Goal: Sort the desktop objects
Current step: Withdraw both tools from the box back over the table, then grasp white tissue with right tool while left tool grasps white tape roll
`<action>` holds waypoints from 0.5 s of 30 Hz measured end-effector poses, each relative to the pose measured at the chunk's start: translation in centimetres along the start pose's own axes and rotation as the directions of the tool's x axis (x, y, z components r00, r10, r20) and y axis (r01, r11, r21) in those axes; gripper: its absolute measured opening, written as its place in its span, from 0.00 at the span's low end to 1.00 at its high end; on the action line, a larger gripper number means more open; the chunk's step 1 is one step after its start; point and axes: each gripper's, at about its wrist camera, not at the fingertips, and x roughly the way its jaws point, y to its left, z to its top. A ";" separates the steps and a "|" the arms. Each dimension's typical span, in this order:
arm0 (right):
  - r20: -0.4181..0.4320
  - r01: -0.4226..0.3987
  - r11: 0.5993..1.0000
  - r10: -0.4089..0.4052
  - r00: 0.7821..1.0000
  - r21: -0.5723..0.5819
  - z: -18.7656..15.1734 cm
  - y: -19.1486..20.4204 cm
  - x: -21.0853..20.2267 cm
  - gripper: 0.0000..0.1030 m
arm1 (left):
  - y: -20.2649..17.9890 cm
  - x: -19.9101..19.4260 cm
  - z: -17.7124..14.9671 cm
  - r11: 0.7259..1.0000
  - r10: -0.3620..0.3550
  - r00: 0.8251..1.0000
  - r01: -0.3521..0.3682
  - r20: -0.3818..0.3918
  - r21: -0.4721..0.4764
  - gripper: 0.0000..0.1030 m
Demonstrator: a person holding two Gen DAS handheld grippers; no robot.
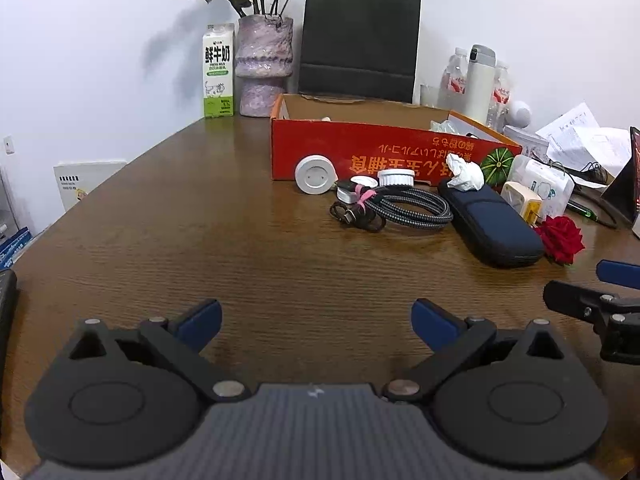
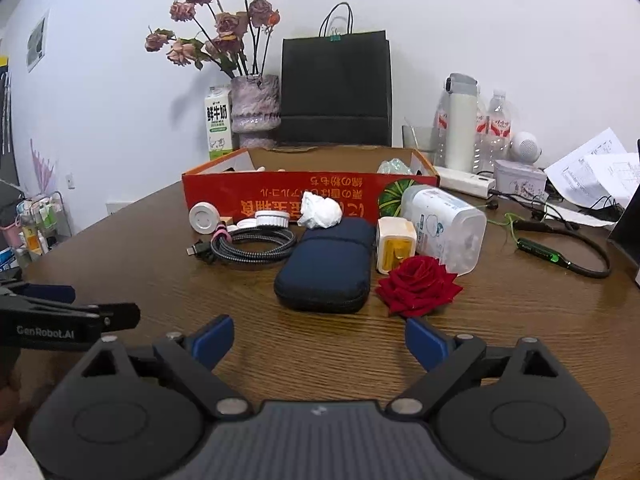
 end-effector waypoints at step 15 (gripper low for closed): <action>0.008 -0.005 0.999 0.006 1.000 -0.043 9.2 0.6 9.5 0.69 | 3.4 10.9 11.5 0.982 -0.053 0.999 0.053 0.009 -0.180 0.84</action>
